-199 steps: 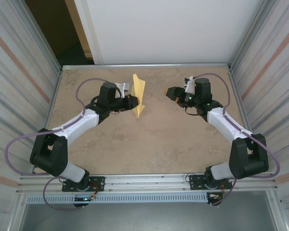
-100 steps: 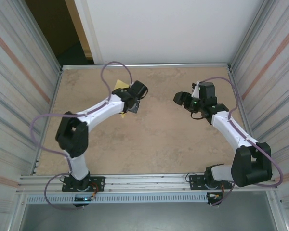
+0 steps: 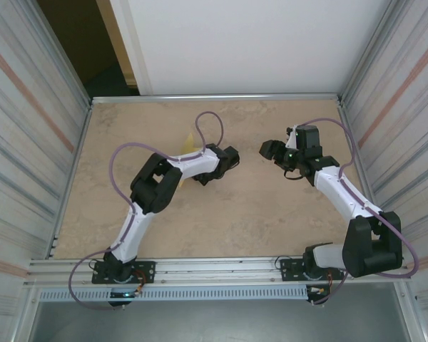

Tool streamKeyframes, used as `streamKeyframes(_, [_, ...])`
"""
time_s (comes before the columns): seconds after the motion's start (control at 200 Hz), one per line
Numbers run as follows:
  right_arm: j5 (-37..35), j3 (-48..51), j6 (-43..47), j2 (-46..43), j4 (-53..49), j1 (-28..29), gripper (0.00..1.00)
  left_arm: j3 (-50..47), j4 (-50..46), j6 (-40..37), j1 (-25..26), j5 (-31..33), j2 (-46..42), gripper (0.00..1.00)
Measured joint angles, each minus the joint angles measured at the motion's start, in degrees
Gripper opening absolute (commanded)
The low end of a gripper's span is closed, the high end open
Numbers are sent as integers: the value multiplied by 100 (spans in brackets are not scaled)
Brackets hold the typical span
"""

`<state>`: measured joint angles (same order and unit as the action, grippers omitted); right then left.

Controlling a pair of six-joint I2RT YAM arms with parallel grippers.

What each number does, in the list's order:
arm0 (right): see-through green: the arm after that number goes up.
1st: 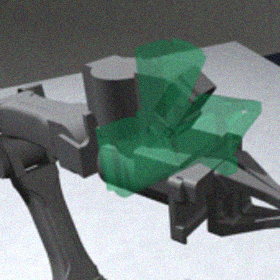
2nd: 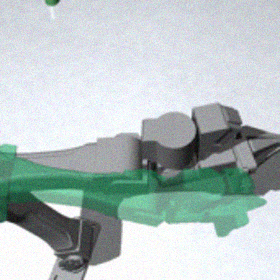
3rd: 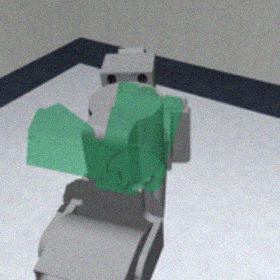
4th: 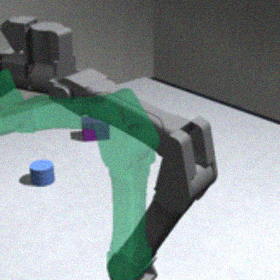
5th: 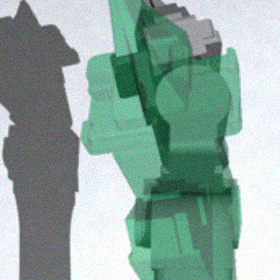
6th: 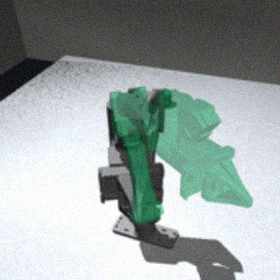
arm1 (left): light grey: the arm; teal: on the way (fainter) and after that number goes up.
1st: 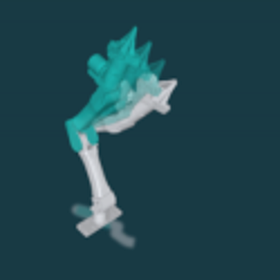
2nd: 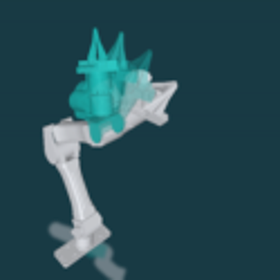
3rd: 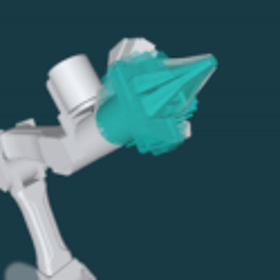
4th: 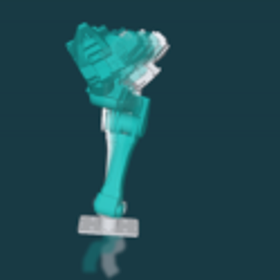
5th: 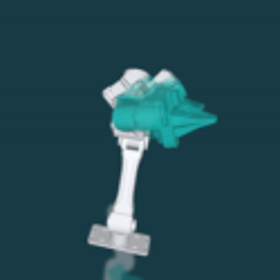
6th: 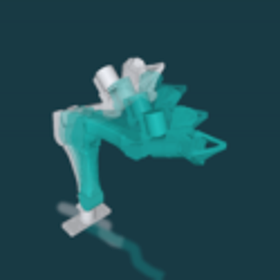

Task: Fold a paper plane with a square sheet of paper (pick it up from the middle)
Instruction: Turn over the paper at the center of the table.

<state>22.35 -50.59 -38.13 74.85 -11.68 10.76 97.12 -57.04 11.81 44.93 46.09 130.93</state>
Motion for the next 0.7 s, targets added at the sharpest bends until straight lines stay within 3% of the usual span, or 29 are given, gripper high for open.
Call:
streamKeyframes(0.471, [109, 20, -20, 17, 11, -2, 62, 177, -17, 205, 11, -782, 4, 31])
streamKeyframes(0.702, [157, 22, -26, 17, 85, -2, 63, 98, 192, 503, 61, -1690, -319, 40])
